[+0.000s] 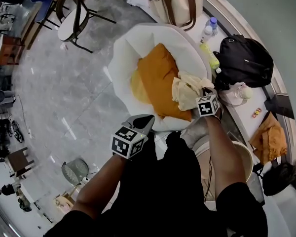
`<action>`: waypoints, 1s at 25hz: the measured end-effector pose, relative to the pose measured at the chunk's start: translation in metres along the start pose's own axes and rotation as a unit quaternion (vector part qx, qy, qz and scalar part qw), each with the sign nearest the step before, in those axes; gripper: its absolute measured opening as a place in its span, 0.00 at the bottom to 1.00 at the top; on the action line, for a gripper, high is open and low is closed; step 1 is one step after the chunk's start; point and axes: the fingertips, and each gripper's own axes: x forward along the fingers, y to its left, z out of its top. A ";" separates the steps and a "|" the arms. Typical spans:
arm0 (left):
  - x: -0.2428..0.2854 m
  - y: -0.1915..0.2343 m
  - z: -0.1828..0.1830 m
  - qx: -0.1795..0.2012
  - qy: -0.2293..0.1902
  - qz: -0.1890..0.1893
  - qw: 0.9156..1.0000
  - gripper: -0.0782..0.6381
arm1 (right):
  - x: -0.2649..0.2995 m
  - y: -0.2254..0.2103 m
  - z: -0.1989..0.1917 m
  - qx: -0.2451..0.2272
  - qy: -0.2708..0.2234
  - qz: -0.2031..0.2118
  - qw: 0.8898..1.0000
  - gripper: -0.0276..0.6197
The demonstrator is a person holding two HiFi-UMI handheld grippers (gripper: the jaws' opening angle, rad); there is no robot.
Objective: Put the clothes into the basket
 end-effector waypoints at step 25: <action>-0.074 -0.039 0.047 0.028 -0.104 0.017 0.994 0.11 | -0.202 0.035 0.099 0.085 -0.194 0.107 0.971 0.09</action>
